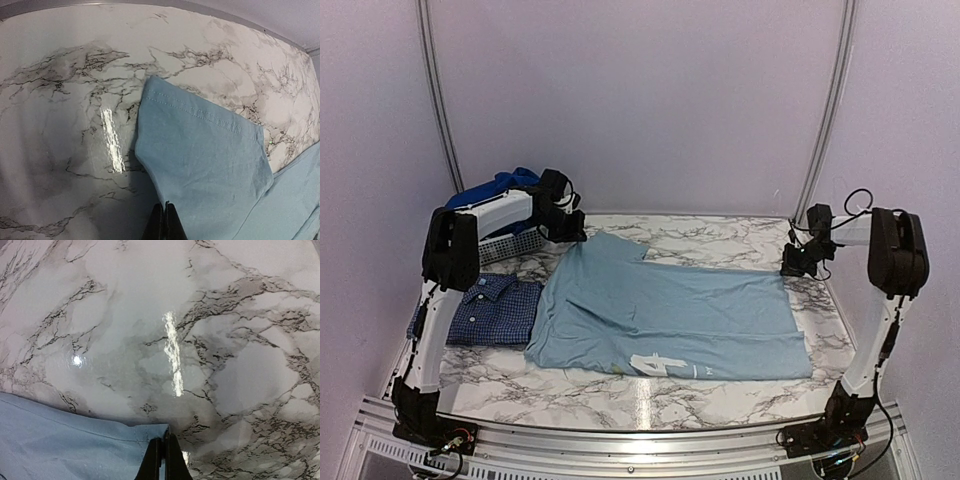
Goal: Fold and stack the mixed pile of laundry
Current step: Pick up the 1/3-folded shirt from the center of the board.
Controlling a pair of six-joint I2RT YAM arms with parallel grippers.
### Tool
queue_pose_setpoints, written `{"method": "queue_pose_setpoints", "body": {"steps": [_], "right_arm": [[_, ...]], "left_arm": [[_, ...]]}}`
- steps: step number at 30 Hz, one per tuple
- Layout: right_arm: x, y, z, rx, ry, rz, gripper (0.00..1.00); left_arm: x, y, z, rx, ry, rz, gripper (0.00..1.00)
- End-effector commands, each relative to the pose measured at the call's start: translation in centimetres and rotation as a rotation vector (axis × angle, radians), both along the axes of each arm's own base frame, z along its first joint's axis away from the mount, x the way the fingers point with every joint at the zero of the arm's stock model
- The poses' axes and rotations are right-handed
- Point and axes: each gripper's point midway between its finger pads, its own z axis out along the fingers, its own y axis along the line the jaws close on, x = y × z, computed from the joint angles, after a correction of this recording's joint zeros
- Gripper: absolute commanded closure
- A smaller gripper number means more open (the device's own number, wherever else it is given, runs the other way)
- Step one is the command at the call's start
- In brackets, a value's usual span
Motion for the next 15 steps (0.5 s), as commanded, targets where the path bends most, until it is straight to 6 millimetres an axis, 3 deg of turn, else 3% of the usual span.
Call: {"method": "queue_pose_setpoints", "body": {"steps": [1,7,15], "right_arm": [[0.2,0.4,4.2,0.019,-0.076,0.001,1.0],[-1.8,0.9,6.3,0.031,-0.11,0.001,1.0],[-5.9,1.2,7.5,0.028,-0.096,-0.013,1.0]], "left_arm": [[-1.2,-0.5,4.6,-0.008,-0.085,-0.063,1.0],[-3.5,-0.8,7.0,0.009,-0.161,-0.136,1.0],[-7.8,-1.1,7.8,0.084,-0.226,-0.228,1.0]]}}
